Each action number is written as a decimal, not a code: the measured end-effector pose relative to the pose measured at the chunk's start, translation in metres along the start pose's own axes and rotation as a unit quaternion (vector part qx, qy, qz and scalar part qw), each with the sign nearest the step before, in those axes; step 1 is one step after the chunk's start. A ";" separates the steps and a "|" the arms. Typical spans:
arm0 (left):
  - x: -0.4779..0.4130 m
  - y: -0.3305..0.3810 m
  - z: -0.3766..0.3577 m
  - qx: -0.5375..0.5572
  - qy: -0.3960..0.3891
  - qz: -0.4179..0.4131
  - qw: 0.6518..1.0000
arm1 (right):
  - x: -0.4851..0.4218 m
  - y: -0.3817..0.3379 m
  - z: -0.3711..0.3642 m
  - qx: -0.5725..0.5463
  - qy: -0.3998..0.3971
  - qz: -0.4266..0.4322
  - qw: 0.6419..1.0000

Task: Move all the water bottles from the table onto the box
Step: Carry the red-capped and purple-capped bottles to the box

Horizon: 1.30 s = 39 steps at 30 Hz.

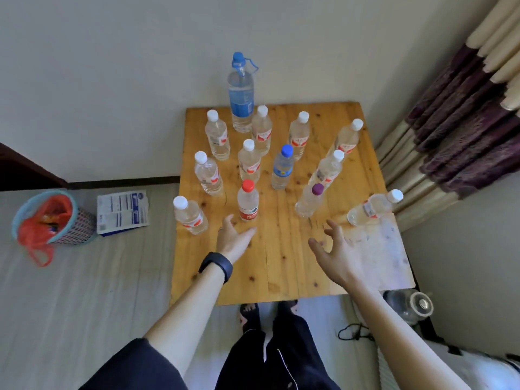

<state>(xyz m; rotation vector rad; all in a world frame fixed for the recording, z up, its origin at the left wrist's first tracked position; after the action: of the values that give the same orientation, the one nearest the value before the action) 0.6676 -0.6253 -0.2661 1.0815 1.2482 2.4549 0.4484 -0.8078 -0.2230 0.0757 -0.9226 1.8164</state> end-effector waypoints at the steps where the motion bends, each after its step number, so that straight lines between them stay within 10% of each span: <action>1: -0.010 0.002 -0.001 0.014 0.006 0.008 1.000 | -0.015 0.002 -0.003 -0.012 -0.008 -0.016 1.000; 16: -0.095 0.043 -0.008 -0.056 -0.002 -0.080 0.995 | -0.156 -0.021 -0.016 -0.107 -0.026 -0.050 0.993; 39: -0.014 -0.002 -0.048 -0.083 -0.087 -0.105 0.987 | -0.051 0.005 -0.072 -0.054 -0.051 -0.015 0.997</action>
<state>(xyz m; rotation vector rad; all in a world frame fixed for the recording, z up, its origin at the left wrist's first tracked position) 0.6447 -0.6603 -0.2931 1.0362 1.0276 2.2103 0.4929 -0.8037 -0.2992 0.1149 -1.0837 1.7452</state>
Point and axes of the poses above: each hand's wrist, its own x-axis away from the middle knuckle, its own z-axis out of the back of the hand, y = z × x, the point moved 10 cm from there along -x, towards the middle knuckle, and after that the axes turned 6 degrees about -z, right-handed, at the moved point
